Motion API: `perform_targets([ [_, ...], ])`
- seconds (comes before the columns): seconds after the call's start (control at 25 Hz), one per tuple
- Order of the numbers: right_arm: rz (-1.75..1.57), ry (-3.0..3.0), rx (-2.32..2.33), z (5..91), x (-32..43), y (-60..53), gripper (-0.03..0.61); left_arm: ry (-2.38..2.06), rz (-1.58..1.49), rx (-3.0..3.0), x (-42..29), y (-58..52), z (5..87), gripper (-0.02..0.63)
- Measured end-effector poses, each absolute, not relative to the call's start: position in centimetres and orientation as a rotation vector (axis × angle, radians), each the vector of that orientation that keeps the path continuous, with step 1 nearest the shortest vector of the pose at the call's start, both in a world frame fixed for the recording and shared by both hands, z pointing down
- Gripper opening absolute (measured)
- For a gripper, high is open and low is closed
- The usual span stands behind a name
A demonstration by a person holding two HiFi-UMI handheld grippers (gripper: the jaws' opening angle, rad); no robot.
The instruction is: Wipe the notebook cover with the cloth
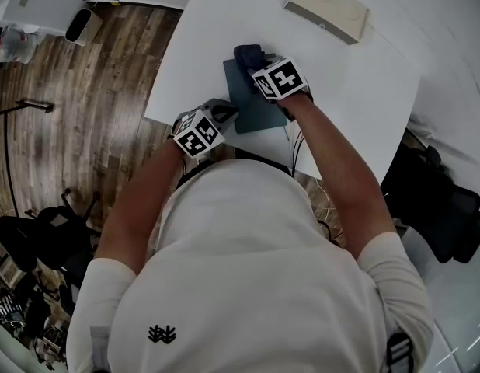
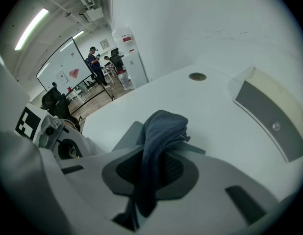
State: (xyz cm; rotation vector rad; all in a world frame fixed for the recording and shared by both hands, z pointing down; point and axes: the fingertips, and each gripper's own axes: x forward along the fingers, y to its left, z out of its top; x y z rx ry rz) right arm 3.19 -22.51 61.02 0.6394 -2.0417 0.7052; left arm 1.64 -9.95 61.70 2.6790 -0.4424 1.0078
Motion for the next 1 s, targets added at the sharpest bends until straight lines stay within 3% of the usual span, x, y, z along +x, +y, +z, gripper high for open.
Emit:
perform_targets([
  [1.0, 0.626, -1.934, 0.832, 61.1, 14.3, -24.3, 0.043, -0.415, 0.982, 2.607, 1.3, -9.9, 62.0, 0.002],
])
